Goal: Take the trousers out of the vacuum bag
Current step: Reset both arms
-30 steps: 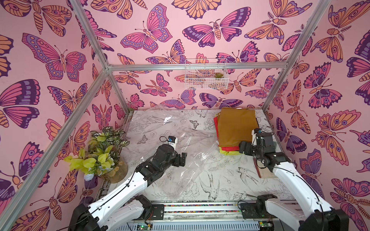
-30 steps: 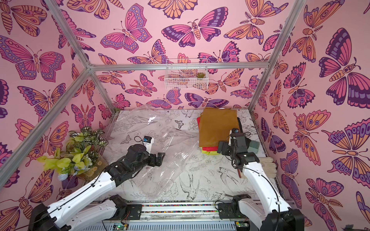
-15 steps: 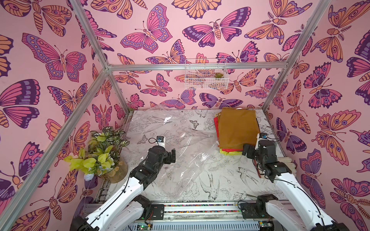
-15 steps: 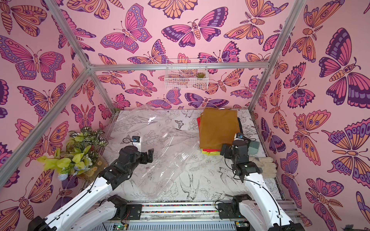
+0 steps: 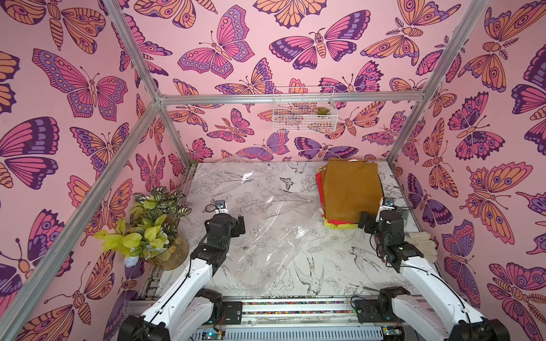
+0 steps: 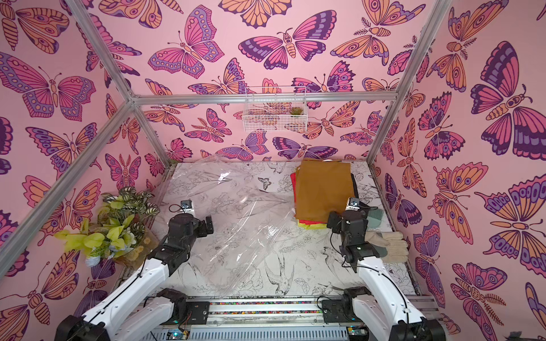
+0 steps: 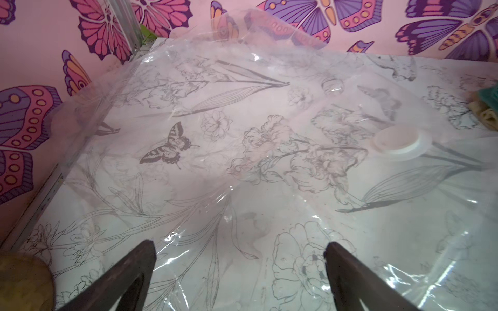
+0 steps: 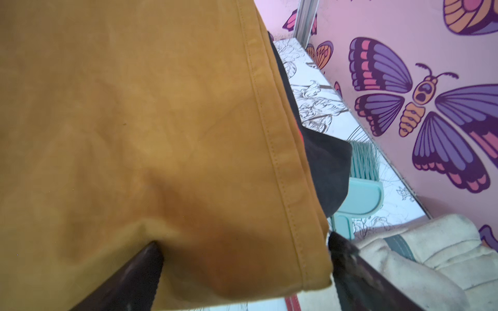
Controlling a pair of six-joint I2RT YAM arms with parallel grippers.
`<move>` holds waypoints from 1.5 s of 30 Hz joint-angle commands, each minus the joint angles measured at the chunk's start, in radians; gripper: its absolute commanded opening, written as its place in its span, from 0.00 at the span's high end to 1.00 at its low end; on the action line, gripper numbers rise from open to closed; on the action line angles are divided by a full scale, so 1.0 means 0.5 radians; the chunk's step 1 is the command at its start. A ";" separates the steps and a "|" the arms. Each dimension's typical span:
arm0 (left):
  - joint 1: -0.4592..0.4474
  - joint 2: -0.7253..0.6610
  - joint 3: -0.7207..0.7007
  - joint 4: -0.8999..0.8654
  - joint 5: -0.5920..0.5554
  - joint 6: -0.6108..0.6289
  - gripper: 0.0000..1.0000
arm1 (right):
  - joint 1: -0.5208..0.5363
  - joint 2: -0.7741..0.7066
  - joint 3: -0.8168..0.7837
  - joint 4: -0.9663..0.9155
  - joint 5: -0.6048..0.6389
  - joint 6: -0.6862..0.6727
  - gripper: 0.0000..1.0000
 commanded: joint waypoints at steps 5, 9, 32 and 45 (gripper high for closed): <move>0.305 0.044 -0.094 0.337 0.270 0.114 0.00 | -0.079 0.265 -0.050 0.533 0.082 -0.104 0.01; 0.414 0.073 -0.207 0.565 0.320 0.157 0.00 | -0.083 0.390 -0.084 0.706 0.083 -0.110 0.01; 0.503 0.994 -0.330 1.776 0.540 0.347 0.00 | -0.119 0.979 -0.124 1.461 0.085 -0.186 0.01; 0.513 1.162 -0.155 1.621 0.602 0.365 0.00 | -0.128 1.170 -0.200 1.798 -0.027 -0.231 0.01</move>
